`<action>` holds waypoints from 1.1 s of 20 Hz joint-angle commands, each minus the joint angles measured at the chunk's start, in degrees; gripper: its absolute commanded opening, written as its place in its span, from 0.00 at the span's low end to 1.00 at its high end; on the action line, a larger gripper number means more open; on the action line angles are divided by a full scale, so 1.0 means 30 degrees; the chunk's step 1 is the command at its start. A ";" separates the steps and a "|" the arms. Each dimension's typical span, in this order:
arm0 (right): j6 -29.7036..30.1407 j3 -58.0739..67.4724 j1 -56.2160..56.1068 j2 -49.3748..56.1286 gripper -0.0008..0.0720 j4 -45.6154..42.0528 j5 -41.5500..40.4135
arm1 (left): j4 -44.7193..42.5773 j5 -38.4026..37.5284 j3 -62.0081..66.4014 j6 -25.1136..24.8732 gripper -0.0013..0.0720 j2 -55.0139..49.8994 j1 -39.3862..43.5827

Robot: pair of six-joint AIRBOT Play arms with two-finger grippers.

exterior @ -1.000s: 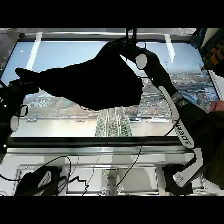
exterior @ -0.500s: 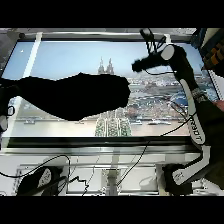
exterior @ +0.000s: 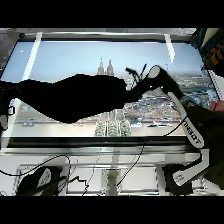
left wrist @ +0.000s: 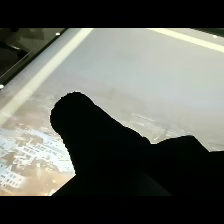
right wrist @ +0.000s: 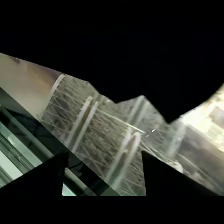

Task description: Fold the clothes and pants, and hang the long-sleeved shirts on hangers.

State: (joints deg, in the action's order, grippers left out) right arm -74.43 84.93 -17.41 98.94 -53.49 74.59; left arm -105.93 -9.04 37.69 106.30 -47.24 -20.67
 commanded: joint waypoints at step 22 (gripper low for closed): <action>-0.3767 0.5756 0.0000 0.0189 0.02 -1.1147 -0.2973 | 0.4787 0.6069 0.0313 0.0168 0.05 0.0576 0.0758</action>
State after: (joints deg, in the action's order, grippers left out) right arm -86.46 94.19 -21.41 101.65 -80.53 59.44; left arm -98.70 -1.26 37.95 106.54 -46.50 -18.63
